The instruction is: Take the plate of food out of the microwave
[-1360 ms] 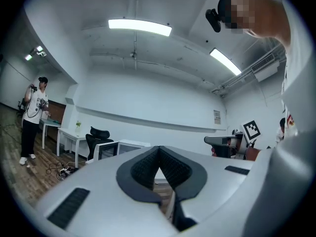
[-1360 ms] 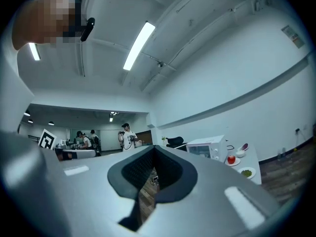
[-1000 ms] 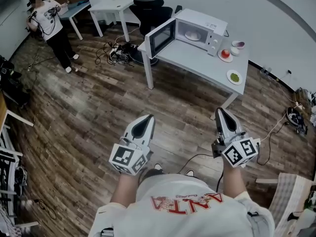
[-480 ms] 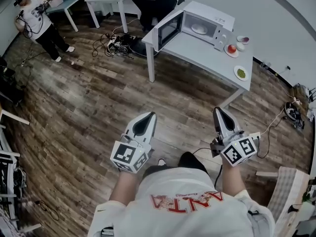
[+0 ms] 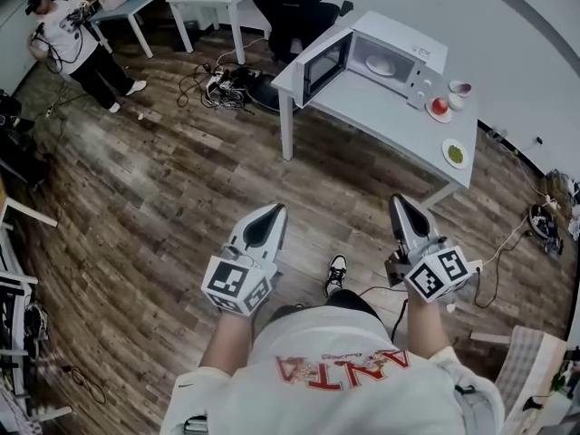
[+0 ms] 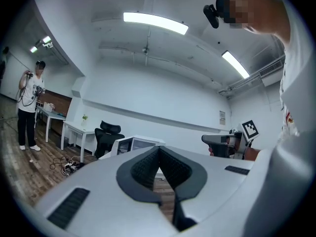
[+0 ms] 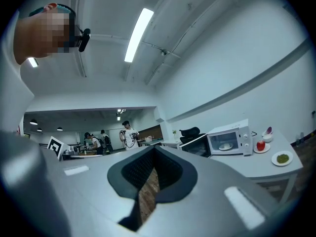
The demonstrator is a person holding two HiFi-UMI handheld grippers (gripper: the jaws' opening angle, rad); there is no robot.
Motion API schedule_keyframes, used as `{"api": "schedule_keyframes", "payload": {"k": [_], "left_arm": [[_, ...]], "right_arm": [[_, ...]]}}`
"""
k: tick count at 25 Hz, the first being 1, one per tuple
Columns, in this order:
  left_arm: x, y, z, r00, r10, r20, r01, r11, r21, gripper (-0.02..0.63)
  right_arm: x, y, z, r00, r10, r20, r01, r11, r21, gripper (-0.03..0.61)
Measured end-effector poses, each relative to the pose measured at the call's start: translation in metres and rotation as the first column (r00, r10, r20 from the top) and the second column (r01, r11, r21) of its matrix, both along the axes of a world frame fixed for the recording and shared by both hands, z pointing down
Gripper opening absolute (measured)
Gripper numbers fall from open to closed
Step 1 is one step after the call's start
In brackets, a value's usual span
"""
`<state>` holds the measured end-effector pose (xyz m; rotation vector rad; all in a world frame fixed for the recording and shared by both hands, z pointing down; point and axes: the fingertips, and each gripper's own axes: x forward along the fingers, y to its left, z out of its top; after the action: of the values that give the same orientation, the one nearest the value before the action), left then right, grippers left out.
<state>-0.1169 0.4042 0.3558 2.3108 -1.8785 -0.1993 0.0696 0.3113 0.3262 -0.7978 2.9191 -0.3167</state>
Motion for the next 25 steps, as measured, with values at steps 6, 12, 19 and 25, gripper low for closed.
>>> {"api": "schedule_keyframes", "payload": {"k": [6, 12, 19, 25], "left_arm": [[-0.001, -0.051, 0.0, 0.999, 0.008, 0.037, -0.007, 1.0, -0.02, 0.009], [0.016, -0.122, -0.017, 0.998, 0.016, 0.055, -0.017, 1.0, 0.018, 0.009], [0.043, -0.22, -0.025, 0.997, 0.018, 0.074, -0.019, 1.0, 0.011, 0.009], [0.066, -0.288, -0.022, 0.995, 0.031, 0.091, -0.03, 0.999, -0.014, 0.009]], "right_arm": [[-0.006, -0.052, 0.003, 1.0, -0.012, 0.008, 0.012, 1.0, 0.008, 0.0], [0.009, -0.125, -0.001, 1.0, -0.013, 0.006, 0.013, 1.0, 0.01, 0.0], [0.041, -0.222, -0.002, 1.0, 0.003, 0.016, -0.003, 1.0, -0.007, 0.0], [0.07, -0.293, 0.005, 0.999, 0.033, 0.032, -0.032, 0.999, -0.037, 0.0]]}}
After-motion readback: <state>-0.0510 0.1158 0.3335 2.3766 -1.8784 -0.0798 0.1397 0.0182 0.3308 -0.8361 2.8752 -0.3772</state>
